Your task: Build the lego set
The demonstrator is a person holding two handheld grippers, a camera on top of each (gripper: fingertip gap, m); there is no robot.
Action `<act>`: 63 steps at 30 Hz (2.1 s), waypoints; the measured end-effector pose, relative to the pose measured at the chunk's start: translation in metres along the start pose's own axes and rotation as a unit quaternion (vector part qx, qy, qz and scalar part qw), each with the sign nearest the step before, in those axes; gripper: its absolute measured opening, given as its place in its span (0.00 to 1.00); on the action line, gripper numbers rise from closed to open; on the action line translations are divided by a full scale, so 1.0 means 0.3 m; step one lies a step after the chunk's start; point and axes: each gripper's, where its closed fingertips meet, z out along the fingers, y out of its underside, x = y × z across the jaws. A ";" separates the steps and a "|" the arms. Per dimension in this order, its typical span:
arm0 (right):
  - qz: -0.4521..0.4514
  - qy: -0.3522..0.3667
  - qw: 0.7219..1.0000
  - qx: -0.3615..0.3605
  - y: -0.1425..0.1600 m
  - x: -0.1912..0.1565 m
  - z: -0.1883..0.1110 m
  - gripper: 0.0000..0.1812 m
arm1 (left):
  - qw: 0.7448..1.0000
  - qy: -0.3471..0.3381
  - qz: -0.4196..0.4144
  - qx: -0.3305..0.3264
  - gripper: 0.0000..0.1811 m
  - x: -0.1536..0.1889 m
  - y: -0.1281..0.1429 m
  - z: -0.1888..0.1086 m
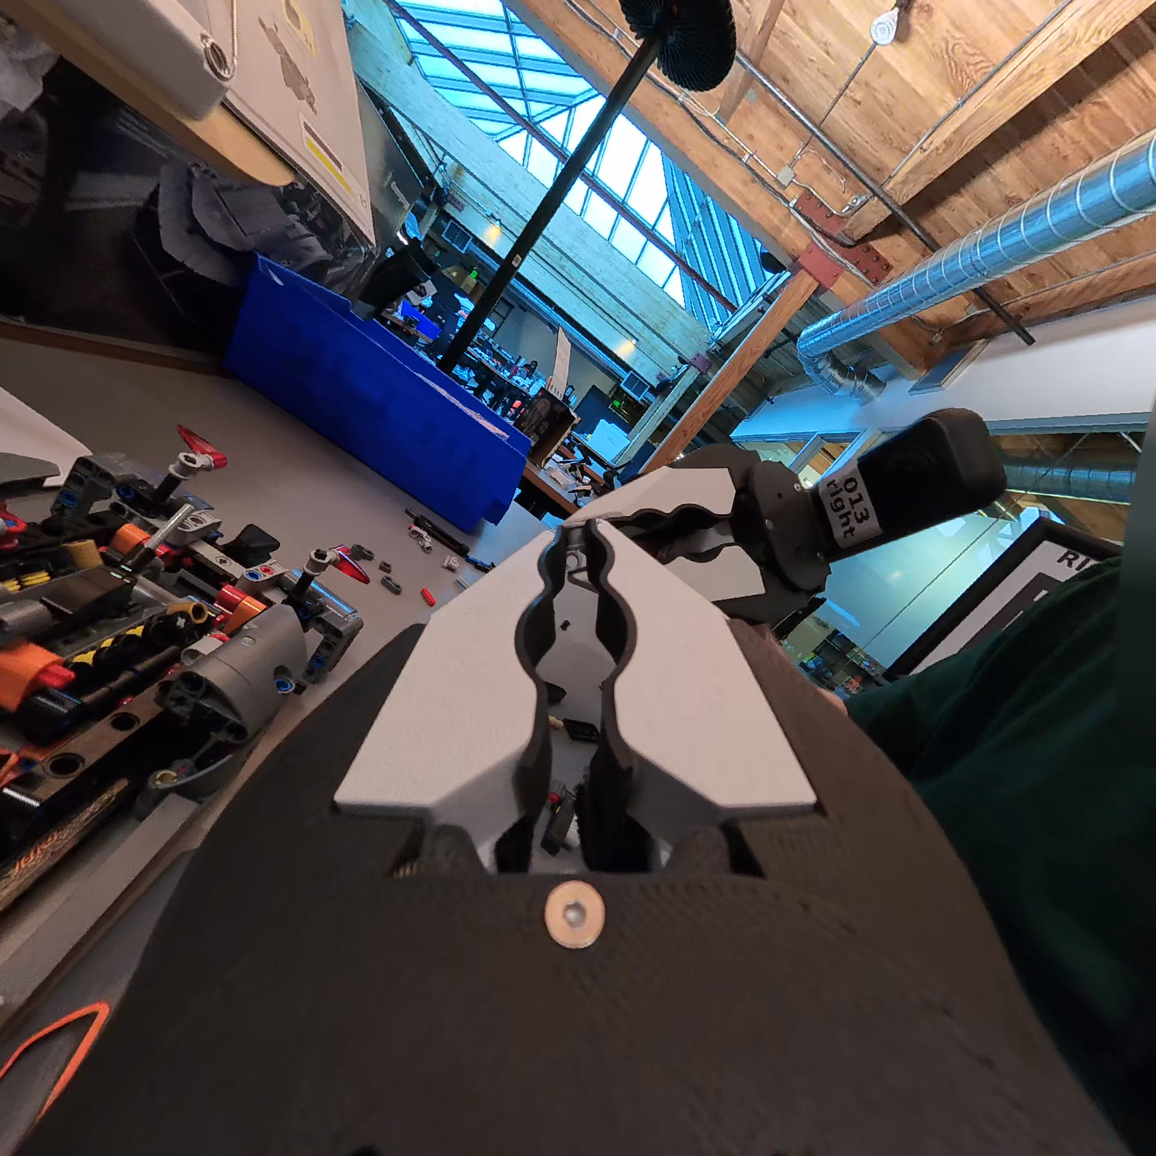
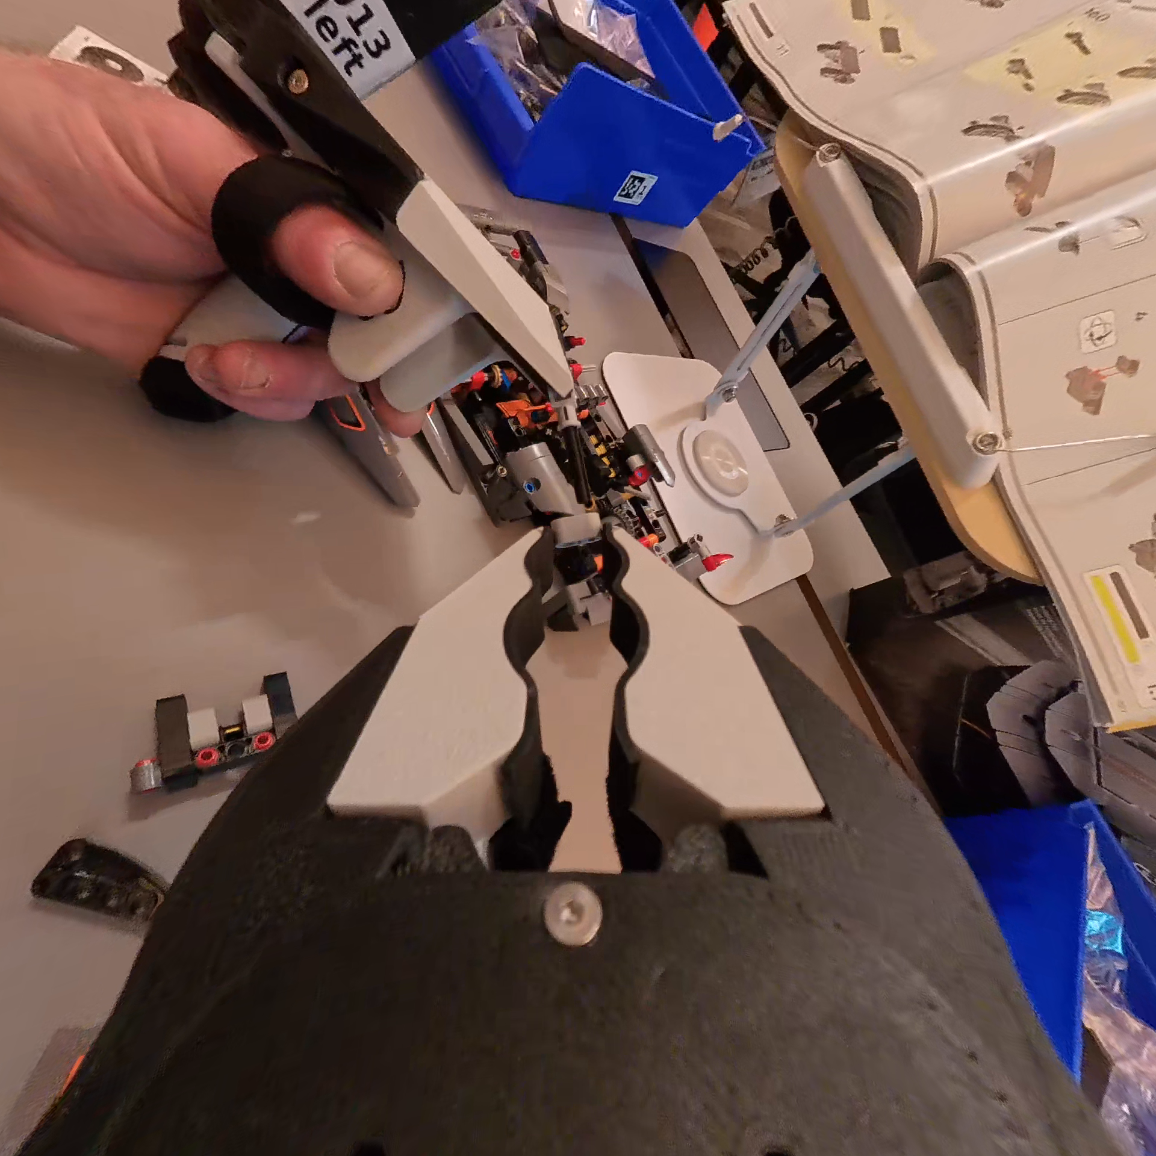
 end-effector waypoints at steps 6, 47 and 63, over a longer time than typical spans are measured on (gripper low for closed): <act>-0.016 0.016 1.000 0.008 -0.017 0.005 0.006 0.07 | 1.000 -0.001 -0.003 0.006 0.02 -0.003 -0.005 -0.003; -0.120 0.087 0.989 0.031 -0.086 -0.010 0.004 0.07 | 0.998 0.057 -0.027 0.027 0.02 0.030 -0.045 -0.040; -0.121 0.073 0.987 0.069 -0.070 -0.016 0.036 0.07 | 0.999 0.040 -0.009 0.011 0.02 0.006 -0.042 -0.042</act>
